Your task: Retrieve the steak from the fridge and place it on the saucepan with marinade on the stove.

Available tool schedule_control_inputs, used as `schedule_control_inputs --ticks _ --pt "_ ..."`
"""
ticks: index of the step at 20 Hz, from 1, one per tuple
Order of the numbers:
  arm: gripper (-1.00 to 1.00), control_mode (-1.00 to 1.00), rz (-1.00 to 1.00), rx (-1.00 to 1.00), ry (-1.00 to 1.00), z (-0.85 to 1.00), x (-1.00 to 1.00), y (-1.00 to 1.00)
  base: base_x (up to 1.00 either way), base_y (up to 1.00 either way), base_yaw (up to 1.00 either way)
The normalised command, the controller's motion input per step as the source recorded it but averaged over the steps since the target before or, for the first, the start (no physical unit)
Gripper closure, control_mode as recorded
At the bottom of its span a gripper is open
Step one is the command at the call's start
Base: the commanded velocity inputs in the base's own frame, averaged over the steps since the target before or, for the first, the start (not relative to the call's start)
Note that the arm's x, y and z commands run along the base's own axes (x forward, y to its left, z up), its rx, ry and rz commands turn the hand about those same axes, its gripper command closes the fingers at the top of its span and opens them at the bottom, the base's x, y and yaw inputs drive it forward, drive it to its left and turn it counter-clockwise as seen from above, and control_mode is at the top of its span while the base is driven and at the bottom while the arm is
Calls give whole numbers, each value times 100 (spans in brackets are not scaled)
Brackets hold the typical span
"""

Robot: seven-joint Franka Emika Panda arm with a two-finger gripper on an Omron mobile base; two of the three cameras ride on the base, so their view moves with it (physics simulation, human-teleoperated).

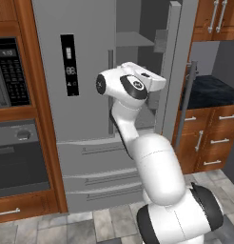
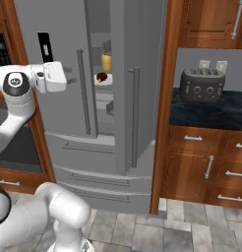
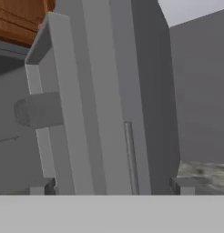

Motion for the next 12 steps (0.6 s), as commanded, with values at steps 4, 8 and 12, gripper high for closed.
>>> schedule_control_inputs --ticks 4,8,12 --pt "-100 -100 -1 -2 0 -16 27 -35 0 0 0" --pt "-100 -100 0 -1 -3 -24 5 -37 0 0 0" --pt "-100 -100 0 0 -2 -19 9 -38 0 0 0"
